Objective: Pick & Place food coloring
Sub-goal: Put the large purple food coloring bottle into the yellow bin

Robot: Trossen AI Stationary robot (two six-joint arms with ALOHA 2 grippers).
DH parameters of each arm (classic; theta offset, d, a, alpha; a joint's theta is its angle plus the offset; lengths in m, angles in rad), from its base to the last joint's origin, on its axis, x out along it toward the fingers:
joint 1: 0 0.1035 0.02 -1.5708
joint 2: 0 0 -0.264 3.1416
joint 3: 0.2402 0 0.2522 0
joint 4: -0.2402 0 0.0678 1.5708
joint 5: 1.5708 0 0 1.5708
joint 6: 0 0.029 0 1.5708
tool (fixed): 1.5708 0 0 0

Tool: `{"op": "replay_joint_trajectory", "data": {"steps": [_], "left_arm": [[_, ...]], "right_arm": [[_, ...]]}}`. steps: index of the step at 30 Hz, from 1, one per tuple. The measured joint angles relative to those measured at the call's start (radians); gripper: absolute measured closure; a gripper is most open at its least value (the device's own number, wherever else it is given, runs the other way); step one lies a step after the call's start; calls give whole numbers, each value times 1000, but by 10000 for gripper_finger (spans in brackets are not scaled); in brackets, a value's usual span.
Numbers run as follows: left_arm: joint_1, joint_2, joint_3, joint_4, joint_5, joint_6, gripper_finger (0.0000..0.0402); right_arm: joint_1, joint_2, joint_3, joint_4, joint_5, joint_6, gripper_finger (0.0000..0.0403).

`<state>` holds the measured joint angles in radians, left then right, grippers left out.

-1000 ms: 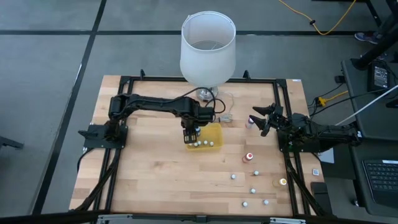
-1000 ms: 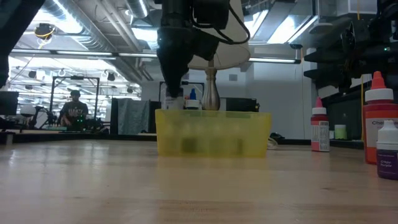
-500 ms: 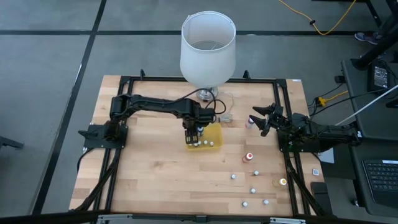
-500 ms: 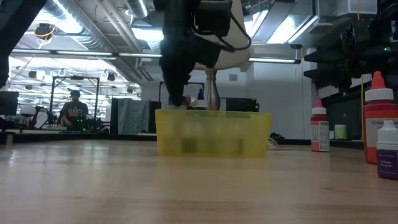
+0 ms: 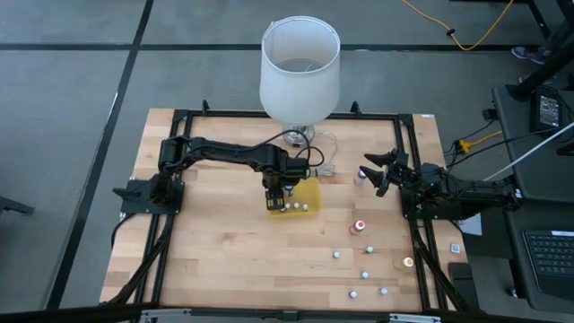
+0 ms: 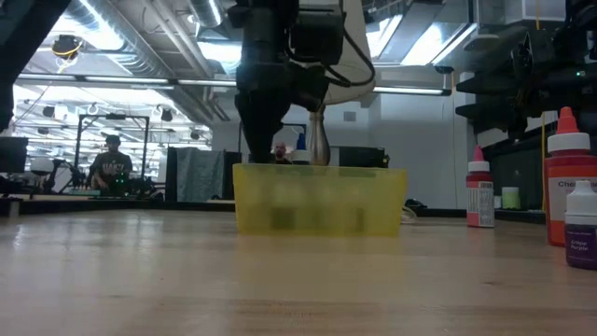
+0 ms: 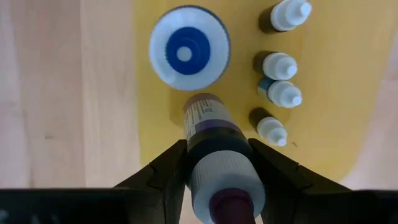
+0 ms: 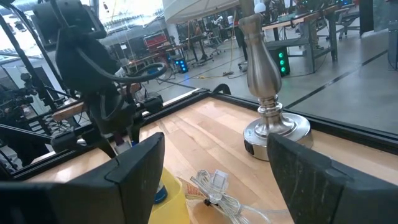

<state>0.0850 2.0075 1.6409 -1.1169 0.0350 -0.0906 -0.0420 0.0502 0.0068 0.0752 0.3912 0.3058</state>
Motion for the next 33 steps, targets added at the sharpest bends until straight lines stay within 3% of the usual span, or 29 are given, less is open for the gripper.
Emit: {"op": "replay_joint_trajectory", "data": {"steps": [9, 27, 33], "left_arm": [[2, 0, 0, 0, -13, 0, 215], [5, -38, -1, -8, -36, -35, 206], [10, -101, -1, -5, -66, -11, 169]], "right_arm": [[0, 0, 0, 0, 0, 0, 120], [0, 0, 0, 0, 0, 0, 120], [0, 0, 0, 0, 0, 0, 120]]}}
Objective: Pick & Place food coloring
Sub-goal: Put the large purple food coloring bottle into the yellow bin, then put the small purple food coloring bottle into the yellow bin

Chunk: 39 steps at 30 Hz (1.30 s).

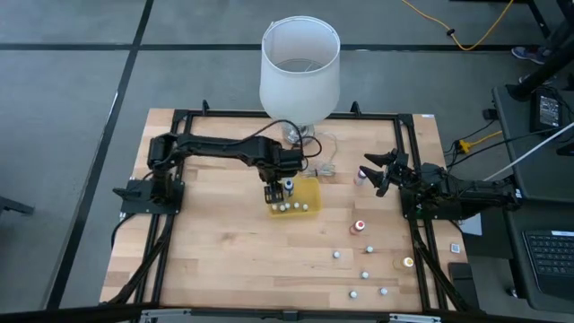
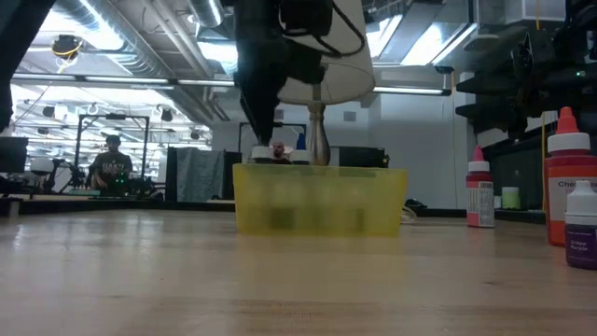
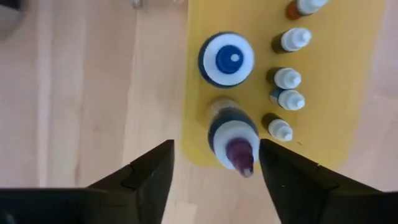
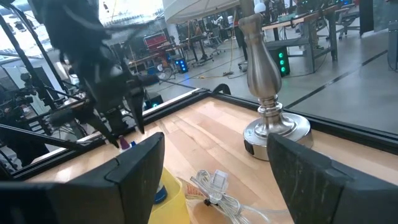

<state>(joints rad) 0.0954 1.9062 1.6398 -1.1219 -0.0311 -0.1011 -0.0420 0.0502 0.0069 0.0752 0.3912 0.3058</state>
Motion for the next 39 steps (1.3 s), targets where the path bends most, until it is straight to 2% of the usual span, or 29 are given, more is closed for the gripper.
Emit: {"op": "replay_joint_trajectory", "data": {"steps": [7, 13, 18, 24, 32, 39], "left_arm": [[-11, -87, 0, -16, 1, 11, 105], [-39, -165, -25, -66, 4, 58, 89], [-62, -278, -199, -20, 7, 75, 91], [-63, -443, -408, 55, 7, 1, 90], [-63, -634, -601, 73, 3, -28, 89], [-63, -780, -743, 126, 3, -135, 89]], "right_arm": [[0, 0, 0, 0, 0, 0, 120], [0, 0, 0, 0, 0, 0, 120], [0, 0, 0, 0, 0, 0, 120], [0, 0, 0, 0, 0, 0, 120], [0, 0, 0, 0, 0, 0, 120], [0, 0, 0, 0, 0, 0, 120]]}}
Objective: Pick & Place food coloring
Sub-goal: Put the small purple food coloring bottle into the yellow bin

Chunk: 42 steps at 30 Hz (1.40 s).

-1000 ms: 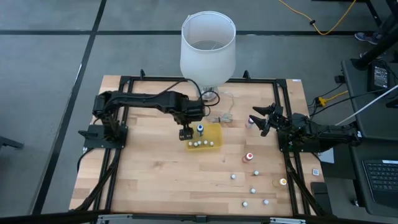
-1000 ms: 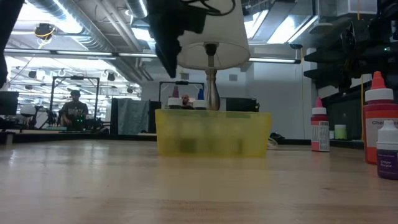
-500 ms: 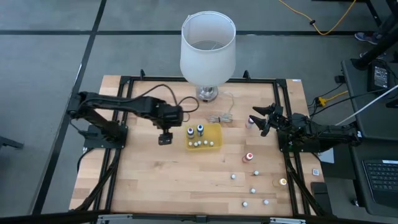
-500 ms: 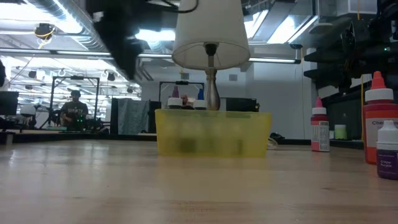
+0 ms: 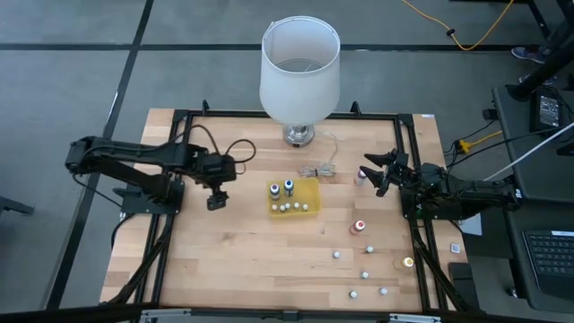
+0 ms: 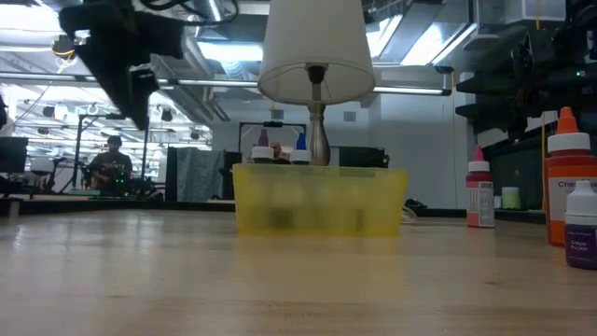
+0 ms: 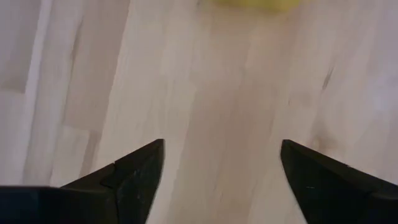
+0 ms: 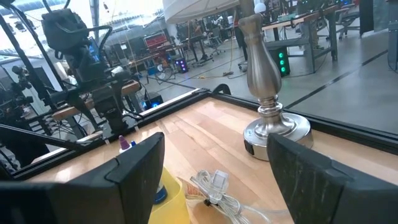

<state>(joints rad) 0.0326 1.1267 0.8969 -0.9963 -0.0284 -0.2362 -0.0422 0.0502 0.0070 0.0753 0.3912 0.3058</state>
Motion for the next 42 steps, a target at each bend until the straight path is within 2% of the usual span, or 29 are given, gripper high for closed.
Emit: {"op": "replay_joint_trajectory", "data": {"steps": [8, 14, 20, 27, 33, 42], "left_arm": [[0, -161, -156, 6, 0, -104, 90], [0, -277, -262, 7, -7, -237, 91], [0, -364, -319, 21, -19, -309, 89], [0, -422, -372, 286, -153, -414, 90], [0, -487, -446, 486, -223, -409, 91], [-1, -649, -582, 689, -216, -197, 90]], "right_arm": [[0, 0, 0, 0, 0, 0, 120], [0, 0, 0, 0, 0, 0, 120], [0, 0, 0, 0, 0, 0, 120], [0, 0, 0, 0, 0, 0, 120], [0, 0, 0, 0, 0, 0, 120], [0, 0, 0, 0, 0, 0, 120]]}}
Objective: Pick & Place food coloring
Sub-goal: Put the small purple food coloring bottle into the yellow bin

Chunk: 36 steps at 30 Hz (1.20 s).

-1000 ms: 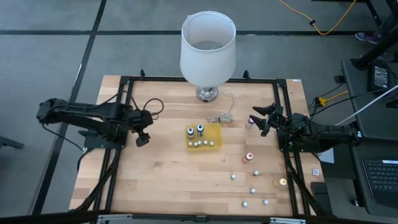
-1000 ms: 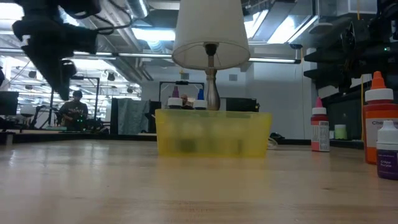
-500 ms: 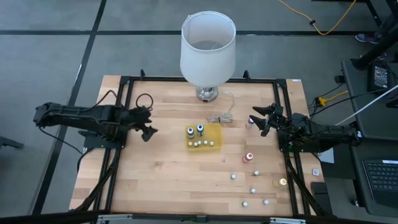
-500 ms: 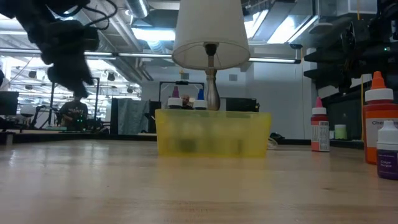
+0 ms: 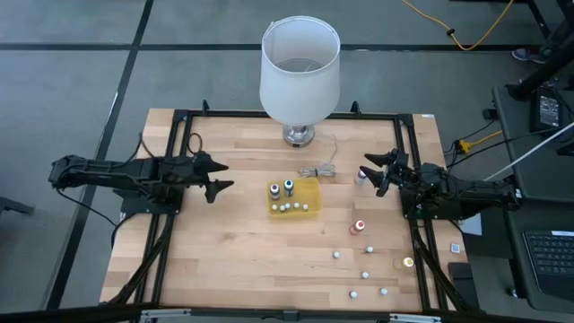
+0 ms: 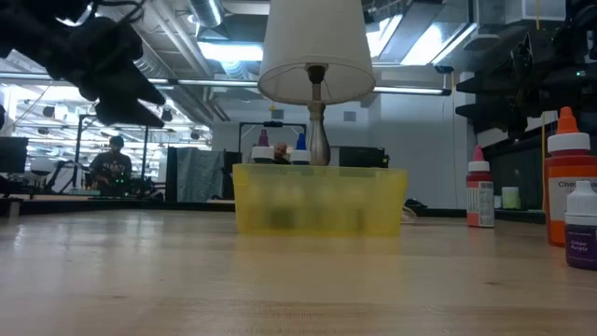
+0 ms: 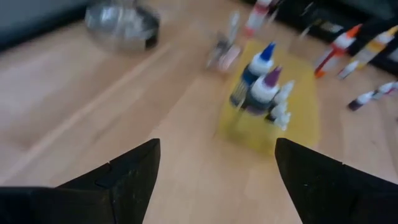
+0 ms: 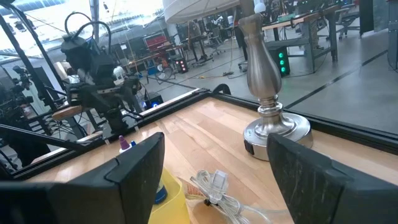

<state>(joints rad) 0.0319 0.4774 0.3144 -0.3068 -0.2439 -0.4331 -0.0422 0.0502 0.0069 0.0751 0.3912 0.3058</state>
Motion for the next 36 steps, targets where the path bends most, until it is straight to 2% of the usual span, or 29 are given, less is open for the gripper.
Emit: {"op": "replay_joint_trajectory", "data": {"steps": [4, 7, 17, 22, 30, 36], "left_arm": [[0, -94, -47, 58, -6, 93, 90], [0, -164, -83, 101, -52, 141, 89], [0, -315, -171, 179, -175, 184, 89], [0, -373, -187, 180, -146, 229, 90], [1, -471, -246, 177, -130, 189, 91], [0, -477, -247, 177, -127, 220, 90]], "right_arm": [[0, 0, 0, 0, 0, 0, 120], [0, 0, 0, 0, 0, 0, 120], [0, 0, 0, 0, 0, 0, 120], [0, 0, 0, 0, 0, 0, 120], [0, 0, 0, 0, 0, 0, 120], [0, 0, 0, 0, 0, 0, 120]]}}
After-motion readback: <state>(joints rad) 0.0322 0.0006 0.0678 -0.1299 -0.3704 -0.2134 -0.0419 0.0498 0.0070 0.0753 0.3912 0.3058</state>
